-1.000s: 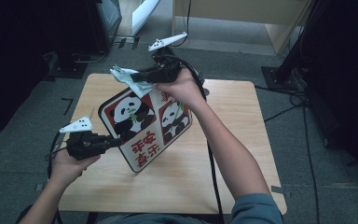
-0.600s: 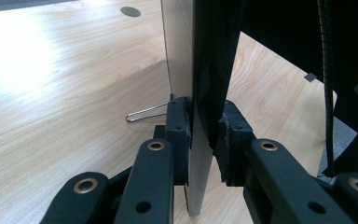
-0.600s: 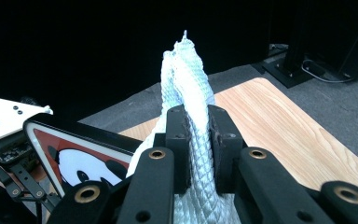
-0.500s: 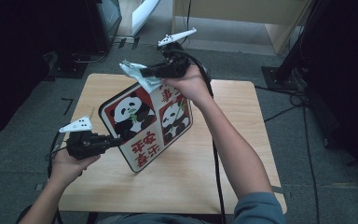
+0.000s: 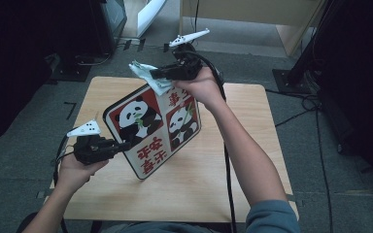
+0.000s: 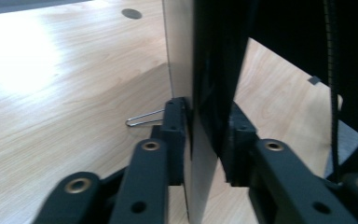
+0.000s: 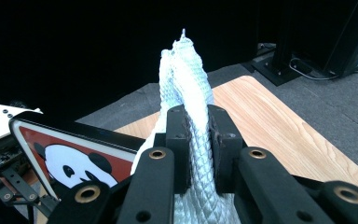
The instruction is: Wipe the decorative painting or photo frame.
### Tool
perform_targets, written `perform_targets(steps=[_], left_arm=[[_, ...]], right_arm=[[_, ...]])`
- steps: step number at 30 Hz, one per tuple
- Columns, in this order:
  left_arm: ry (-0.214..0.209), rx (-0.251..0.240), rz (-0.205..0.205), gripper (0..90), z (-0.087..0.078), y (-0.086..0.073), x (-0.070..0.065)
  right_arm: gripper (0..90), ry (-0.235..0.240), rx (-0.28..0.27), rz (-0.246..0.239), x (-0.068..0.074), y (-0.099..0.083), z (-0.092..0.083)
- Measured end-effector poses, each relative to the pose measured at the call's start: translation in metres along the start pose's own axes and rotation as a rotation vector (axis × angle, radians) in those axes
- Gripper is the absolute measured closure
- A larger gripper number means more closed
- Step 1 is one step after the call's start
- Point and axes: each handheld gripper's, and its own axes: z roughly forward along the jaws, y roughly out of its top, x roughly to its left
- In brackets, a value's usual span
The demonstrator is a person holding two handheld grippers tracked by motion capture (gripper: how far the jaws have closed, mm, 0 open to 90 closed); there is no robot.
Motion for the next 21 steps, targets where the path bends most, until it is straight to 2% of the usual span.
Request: perform_targets(steps=[6,15,21], left_arm=[[0.012,0.003,-0.006,78.2,-0.001,0.0,0.0],[0.011,-0.001,-0.004,78.4,-0.001,0.0,-0.001],[0.005,0.001,-0.009,78.5,-0.001,0.0,0.0]], right_arm=[[81.1,-0.006,0.0,-0.005,-0.003,-0.001,-0.003],[81.1,-0.037,-0.028,0.041,-0.02,-0.006,-0.015],[81.1,-0.06,-0.037,0.053,-0.028,-0.008,-0.022]])
